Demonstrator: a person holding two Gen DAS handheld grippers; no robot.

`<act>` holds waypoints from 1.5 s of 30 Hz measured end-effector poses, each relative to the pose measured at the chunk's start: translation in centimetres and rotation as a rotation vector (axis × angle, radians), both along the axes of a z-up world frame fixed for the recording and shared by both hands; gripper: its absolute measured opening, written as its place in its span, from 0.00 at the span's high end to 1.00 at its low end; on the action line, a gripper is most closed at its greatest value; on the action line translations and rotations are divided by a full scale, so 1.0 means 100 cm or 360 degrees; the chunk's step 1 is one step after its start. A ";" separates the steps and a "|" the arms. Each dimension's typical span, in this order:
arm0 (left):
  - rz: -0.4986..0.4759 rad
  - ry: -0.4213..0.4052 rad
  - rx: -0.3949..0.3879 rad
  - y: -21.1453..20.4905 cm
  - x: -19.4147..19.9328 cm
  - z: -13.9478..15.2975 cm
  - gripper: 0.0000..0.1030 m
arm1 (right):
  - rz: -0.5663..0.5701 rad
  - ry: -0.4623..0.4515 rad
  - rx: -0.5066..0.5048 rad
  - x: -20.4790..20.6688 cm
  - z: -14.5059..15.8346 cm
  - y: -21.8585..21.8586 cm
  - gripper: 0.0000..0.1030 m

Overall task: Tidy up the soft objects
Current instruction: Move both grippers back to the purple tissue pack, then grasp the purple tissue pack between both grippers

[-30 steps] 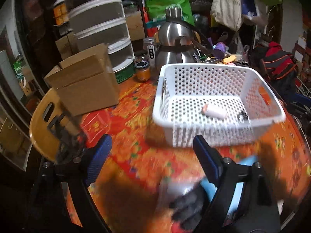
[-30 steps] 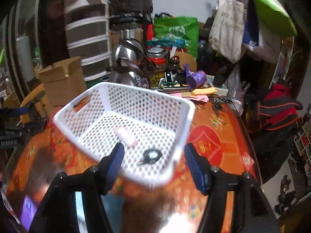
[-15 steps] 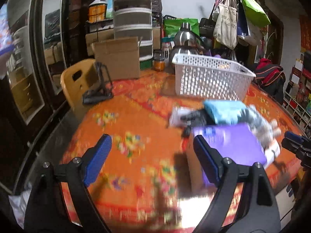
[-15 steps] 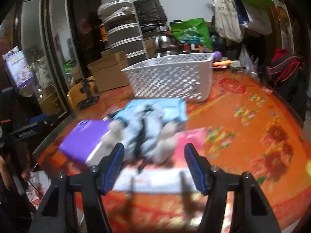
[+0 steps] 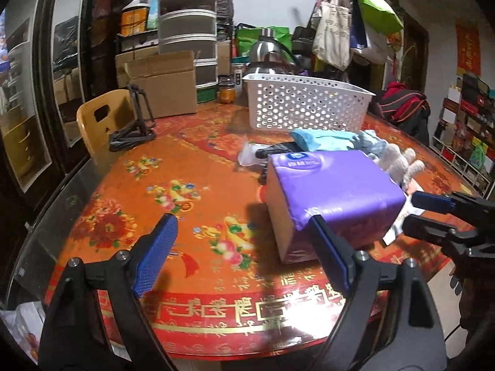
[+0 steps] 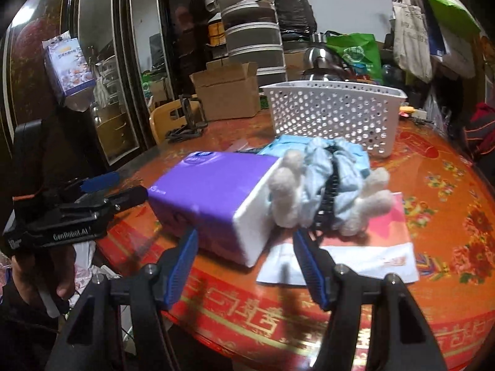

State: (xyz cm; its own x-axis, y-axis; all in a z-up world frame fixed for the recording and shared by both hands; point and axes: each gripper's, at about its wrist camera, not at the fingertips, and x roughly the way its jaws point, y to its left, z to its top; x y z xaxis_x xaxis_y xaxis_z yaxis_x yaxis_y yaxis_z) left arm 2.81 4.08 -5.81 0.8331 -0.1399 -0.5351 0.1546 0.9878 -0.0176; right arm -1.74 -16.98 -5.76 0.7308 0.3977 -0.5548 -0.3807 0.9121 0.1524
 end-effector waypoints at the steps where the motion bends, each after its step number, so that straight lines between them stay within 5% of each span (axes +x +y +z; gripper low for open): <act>1: -0.0014 -0.0003 0.0001 -0.002 0.001 -0.001 0.18 | 0.0006 0.0003 -0.0002 0.001 -0.001 0.002 0.39; 15: -0.0342 0.0030 -0.0067 -0.019 0.021 -0.020 0.29 | 0.0085 0.0049 0.0009 0.021 -0.008 0.011 0.52; 19: -0.0435 0.0050 -0.0092 -0.026 0.026 -0.025 0.52 | 0.0126 0.0070 0.0018 0.026 -0.010 0.014 0.56; 21: -0.0499 0.0057 -0.0066 -0.034 0.026 -0.026 0.52 | 0.0132 0.0056 -0.0007 0.026 -0.010 0.017 0.57; 24: -0.0500 0.0027 -0.0003 -0.040 0.024 -0.025 0.57 | 0.0125 0.0023 -0.0061 0.025 -0.011 0.019 0.58; 30: -0.0537 0.0108 -0.0163 -0.029 0.030 -0.021 0.60 | 0.0148 0.0009 -0.0093 0.024 -0.011 0.018 0.59; 45: -0.0341 0.0103 -0.0092 -0.036 0.016 0.027 0.63 | 0.0135 -0.0075 -0.0087 0.017 0.019 0.019 0.65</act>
State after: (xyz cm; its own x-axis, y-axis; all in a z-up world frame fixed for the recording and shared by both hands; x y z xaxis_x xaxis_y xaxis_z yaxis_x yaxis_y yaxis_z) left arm 4.45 0.51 -3.16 0.7452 -0.3417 -0.5726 0.3573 0.9297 -0.0898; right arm -0.07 -15.09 -3.88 0.7218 0.4292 -0.5430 -0.4623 0.8828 0.0832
